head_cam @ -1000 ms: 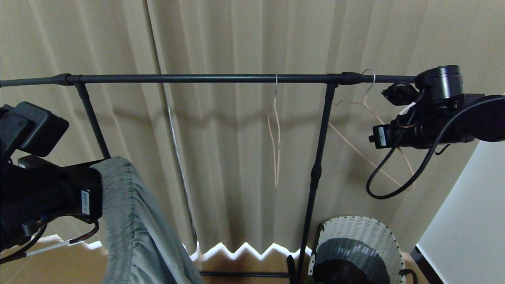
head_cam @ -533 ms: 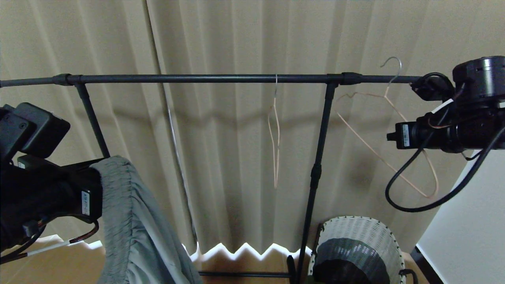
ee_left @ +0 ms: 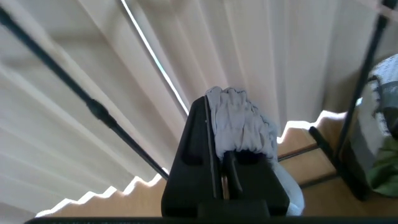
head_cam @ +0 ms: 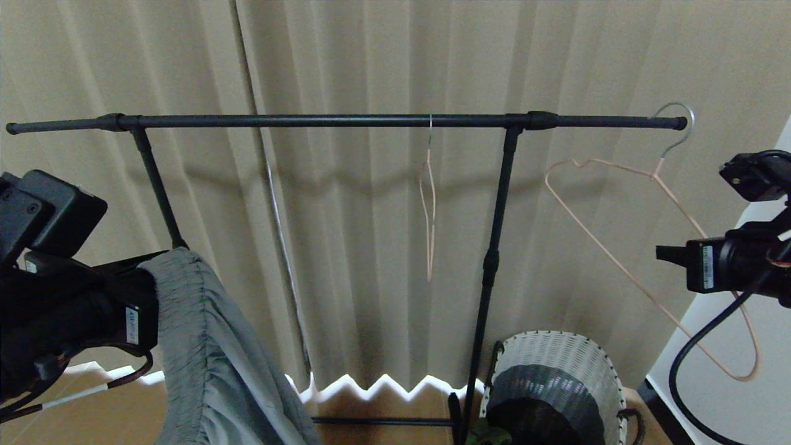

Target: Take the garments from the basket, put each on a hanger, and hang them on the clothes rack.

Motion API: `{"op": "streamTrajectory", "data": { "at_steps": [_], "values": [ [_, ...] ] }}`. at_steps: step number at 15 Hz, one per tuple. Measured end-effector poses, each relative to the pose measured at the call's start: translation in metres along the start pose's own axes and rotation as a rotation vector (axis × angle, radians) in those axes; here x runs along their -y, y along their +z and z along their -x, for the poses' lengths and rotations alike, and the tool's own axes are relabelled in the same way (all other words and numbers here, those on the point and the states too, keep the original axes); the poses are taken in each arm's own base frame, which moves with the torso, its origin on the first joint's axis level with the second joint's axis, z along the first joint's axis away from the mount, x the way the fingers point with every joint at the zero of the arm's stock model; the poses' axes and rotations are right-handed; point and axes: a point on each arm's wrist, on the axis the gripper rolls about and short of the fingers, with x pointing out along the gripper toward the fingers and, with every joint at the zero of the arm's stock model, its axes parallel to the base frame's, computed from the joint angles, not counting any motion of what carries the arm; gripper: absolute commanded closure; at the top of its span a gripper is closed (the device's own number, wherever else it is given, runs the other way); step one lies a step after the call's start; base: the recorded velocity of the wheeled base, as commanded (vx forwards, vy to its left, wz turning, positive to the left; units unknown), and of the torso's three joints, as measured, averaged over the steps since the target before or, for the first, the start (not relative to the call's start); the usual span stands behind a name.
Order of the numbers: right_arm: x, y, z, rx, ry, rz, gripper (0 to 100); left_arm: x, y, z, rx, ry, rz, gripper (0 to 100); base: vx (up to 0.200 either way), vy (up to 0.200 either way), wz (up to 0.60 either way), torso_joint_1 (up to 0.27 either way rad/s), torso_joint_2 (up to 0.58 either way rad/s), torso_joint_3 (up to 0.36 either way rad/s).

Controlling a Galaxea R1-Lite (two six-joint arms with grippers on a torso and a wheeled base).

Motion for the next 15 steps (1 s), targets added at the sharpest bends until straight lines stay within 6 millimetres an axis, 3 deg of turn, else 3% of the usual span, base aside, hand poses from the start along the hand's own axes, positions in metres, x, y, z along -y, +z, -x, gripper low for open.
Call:
{"op": "streamTrajectory", "data": {
  "at_steps": [3, 9, 15],
  "values": [
    [0.002, -0.017, 0.015, -0.007, 0.0, 0.023, 100, 0.0, 0.0, -0.001, 0.002, 0.0, 0.0, 100, -0.2, 0.0, 0.0, -0.004, 0.0, 0.001],
    [-0.003, -0.032, 0.038, 0.026, 0.075, 0.03, 100, 0.002, -0.005, -0.004, 0.027, 0.007, -0.008, 100, 0.0, 0.0, 0.0, 0.0, 0.0, 0.0],
    [-0.021, -0.034, 0.061, 0.086, 0.249, 0.082, 100, 0.004, -0.007, -0.01, 0.01, 0.004, -0.009, 100, 0.0, 0.2, 0.0, 0.002, 0.0, 0.002]
  ]
}}
